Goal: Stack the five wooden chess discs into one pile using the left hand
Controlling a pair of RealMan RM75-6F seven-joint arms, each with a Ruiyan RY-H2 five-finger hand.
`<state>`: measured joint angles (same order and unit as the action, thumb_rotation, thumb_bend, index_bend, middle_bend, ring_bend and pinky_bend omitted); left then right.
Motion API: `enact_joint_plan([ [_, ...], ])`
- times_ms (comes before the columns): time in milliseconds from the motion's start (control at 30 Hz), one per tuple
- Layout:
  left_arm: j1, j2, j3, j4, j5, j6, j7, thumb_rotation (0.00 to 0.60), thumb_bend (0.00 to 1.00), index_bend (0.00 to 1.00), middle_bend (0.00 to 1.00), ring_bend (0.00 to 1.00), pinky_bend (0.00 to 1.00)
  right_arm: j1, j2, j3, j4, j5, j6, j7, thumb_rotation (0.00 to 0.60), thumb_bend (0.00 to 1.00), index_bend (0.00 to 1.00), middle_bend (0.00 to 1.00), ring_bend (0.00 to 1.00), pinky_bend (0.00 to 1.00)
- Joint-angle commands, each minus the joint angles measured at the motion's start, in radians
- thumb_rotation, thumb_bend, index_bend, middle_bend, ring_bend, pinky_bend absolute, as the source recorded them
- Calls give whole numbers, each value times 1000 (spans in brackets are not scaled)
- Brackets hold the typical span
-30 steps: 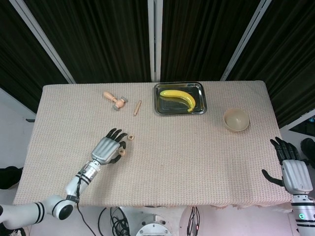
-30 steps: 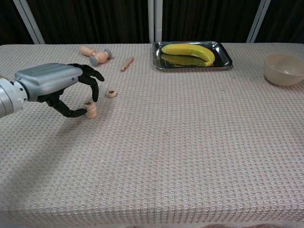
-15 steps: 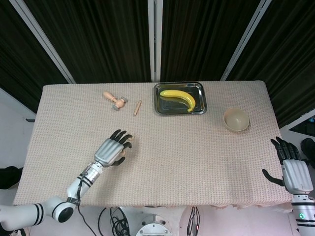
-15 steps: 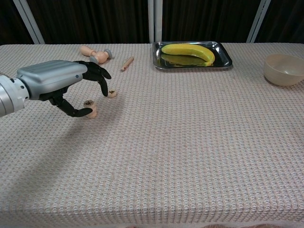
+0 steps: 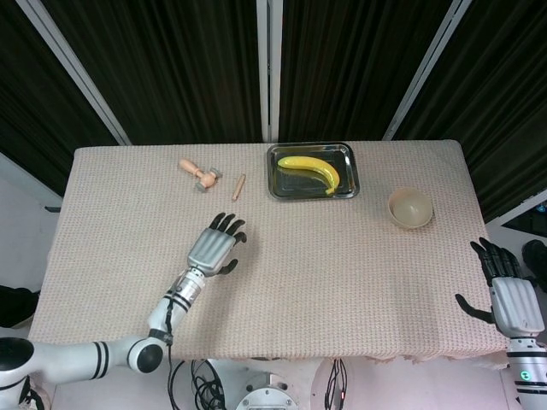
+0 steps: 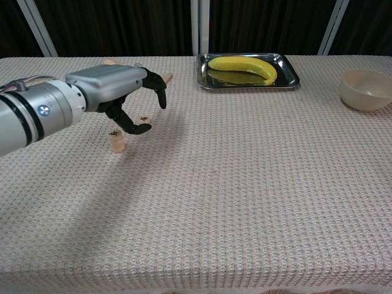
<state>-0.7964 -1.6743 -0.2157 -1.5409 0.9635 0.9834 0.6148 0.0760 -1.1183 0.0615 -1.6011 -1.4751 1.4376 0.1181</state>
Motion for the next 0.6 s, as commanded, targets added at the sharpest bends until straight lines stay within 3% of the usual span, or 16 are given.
enact_joint_plan([
  [33,-92,-107,-61,53,-234,43,208,600,326,321,99,0,0,-1,4,1,0,0,1,9,600,172,0,0,0,0],
  [200,-141,-157,-77,112,-367,88,310,600,324,321,99,0,0,-2,9,1,2,0,1,24,600,172,0,0,0,0],
  [600,-170,-155,-81,140,-453,141,369,600,324,321,99,0,0,0,13,0,4,2,-6,33,600,172,0,0,0,0],
])
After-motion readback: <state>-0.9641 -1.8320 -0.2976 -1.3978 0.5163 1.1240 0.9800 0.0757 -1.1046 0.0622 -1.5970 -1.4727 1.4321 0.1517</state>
